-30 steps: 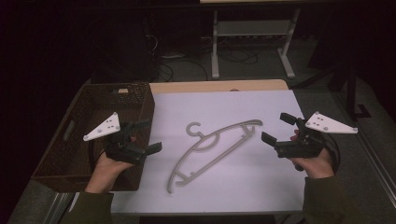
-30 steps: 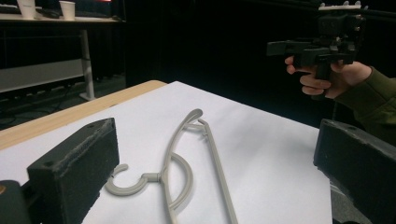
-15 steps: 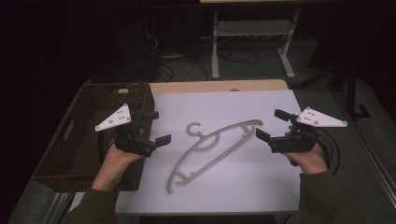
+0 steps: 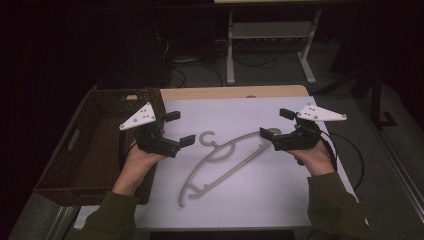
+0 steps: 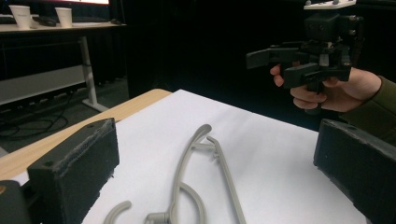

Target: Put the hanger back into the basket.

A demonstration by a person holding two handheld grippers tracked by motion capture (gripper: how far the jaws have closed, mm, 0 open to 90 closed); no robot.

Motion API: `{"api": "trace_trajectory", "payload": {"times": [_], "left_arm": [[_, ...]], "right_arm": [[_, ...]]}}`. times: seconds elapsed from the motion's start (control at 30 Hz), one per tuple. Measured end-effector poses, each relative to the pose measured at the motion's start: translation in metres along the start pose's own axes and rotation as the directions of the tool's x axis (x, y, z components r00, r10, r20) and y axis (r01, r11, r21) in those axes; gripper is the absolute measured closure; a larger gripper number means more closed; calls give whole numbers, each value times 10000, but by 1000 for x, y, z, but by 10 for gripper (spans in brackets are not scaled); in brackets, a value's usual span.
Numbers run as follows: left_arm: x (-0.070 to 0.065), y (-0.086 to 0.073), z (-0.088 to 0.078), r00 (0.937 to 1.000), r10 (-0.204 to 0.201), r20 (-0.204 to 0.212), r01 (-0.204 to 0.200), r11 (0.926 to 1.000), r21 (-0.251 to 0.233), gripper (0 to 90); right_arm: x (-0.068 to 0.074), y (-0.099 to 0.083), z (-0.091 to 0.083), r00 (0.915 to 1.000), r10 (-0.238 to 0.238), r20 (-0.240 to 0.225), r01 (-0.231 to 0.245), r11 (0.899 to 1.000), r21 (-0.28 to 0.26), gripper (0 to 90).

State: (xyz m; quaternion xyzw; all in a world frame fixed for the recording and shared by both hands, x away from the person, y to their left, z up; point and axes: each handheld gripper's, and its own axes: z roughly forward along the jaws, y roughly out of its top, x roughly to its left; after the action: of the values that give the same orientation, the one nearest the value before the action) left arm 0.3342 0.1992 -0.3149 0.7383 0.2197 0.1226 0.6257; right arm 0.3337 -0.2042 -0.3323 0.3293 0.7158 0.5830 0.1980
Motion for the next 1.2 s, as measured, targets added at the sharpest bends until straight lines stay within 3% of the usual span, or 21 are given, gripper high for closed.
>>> {"api": "trace_trajectory", "payload": {"times": [0.1, 0.23, 0.43, 0.6, 0.9, 1.0, 1.2], "left_arm": [[1, 0, 9, 9999, 40, -117, -40, 10000, 50, 0], [4, 0, 20, 9996, 55, -294, -52, 9999, 100, 0], [8, -7, 30, 9992, 34, -408, -21, 9995, 312, 0], [8, -12, 31, 9992, -8, -401, 26, 9990, 457, 0], [8, -16, 31, 9993, -41, -377, 61, 9986, 523, 0], [8, -16, 32, 9993, -87, -357, 103, 9990, 442, 0], [9, -16, 31, 9994, -89, -329, 102, 9991, 422, 0]], "right_arm": [[-2, -1, 8, 10000, -49, 13, 48, 9998, 217, 0], [-4, -2, 17, 10000, -84, 22, 83, 9989, 454, 66], [-5, -6, 31, 9999, -157, -36, 160, 9906, 1357, 223], [0, -14, 39, 9979, -615, 199, 560, 9761, 2098, 469], [5, -30, 50, 9981, -615, -92, 613, 9462, 3178, 816], [7, -35, 52, 9979, -585, -272, 643, 9383, 3399, 892], [15, -44, 58, 9948, -775, -658, 973, 9139, 3942, 894]]}}
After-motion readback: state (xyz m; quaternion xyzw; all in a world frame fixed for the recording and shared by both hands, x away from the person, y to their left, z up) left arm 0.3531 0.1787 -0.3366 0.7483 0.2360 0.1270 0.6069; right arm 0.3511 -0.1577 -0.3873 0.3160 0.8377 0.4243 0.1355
